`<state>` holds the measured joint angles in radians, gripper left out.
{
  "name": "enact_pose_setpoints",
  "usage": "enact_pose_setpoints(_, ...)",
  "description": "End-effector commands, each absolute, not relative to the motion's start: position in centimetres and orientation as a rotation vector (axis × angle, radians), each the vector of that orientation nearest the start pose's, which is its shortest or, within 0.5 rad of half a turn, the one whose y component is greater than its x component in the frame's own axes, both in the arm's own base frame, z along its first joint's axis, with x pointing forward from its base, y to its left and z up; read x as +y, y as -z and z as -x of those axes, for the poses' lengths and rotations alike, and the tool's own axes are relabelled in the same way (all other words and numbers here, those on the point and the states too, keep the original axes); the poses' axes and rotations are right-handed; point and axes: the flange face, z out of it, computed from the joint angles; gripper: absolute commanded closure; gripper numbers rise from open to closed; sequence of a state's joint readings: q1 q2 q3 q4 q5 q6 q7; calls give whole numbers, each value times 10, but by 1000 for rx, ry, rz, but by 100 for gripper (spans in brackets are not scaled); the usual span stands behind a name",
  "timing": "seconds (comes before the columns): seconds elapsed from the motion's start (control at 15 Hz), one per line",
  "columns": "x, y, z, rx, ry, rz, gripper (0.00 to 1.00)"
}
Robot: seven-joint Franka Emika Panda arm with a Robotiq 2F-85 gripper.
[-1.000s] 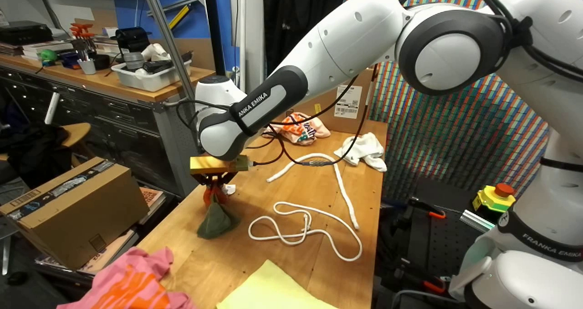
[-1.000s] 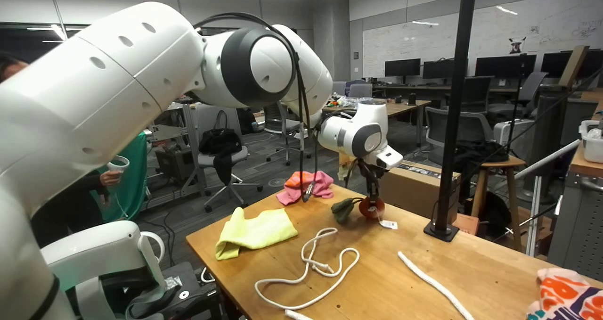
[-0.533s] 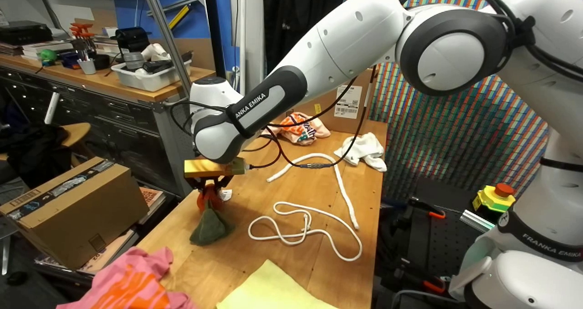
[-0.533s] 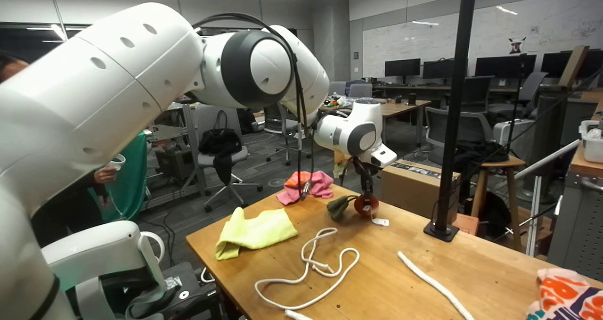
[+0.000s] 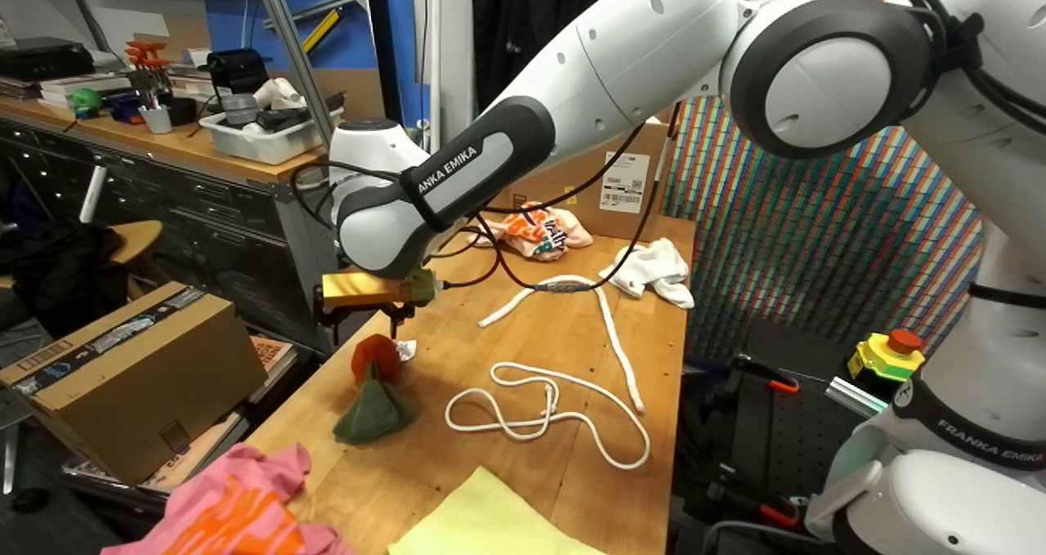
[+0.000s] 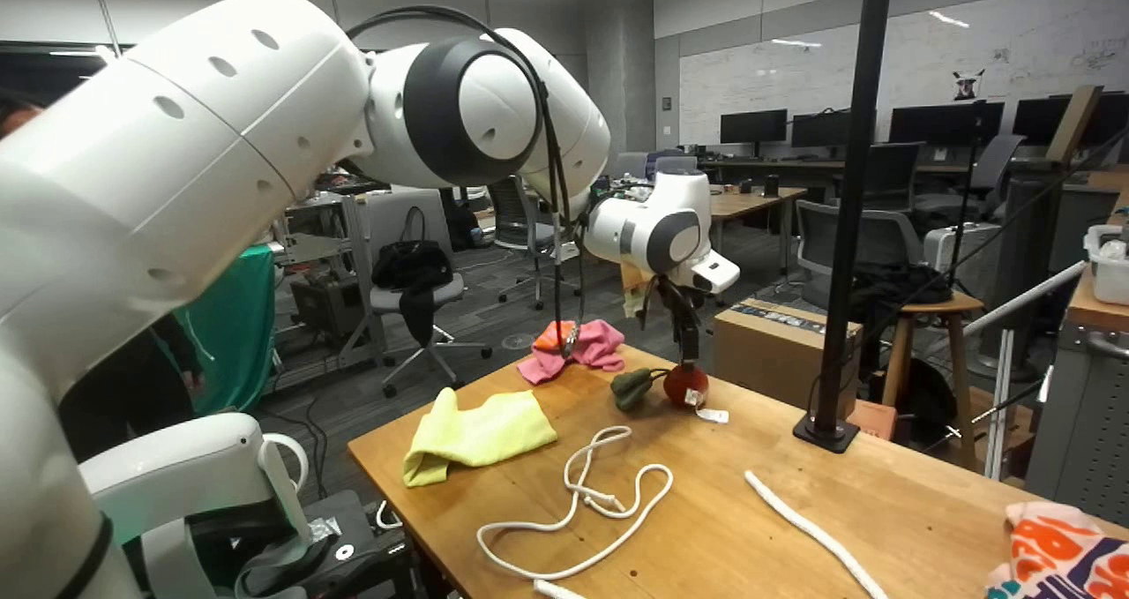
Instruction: Separate the things on the heap
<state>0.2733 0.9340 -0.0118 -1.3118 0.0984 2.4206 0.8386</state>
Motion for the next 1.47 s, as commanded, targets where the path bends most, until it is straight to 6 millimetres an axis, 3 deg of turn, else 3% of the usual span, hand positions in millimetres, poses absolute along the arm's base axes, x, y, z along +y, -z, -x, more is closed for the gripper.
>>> enact_pose_setpoints(0.0,210,-238,-721,804,147,2897,0)
enact_pose_setpoints(0.27,224,-300,-689,545,-73,2976,0)
enact_pose_setpoints(0.73,226,-423,-601,4,-318,3038,0)
enact_pose_setpoints(1.07,195,-488,-532,-350,-260,3006,0)
enact_pose_setpoints(1.4,141,-531,-486,-345,99,2935,0)
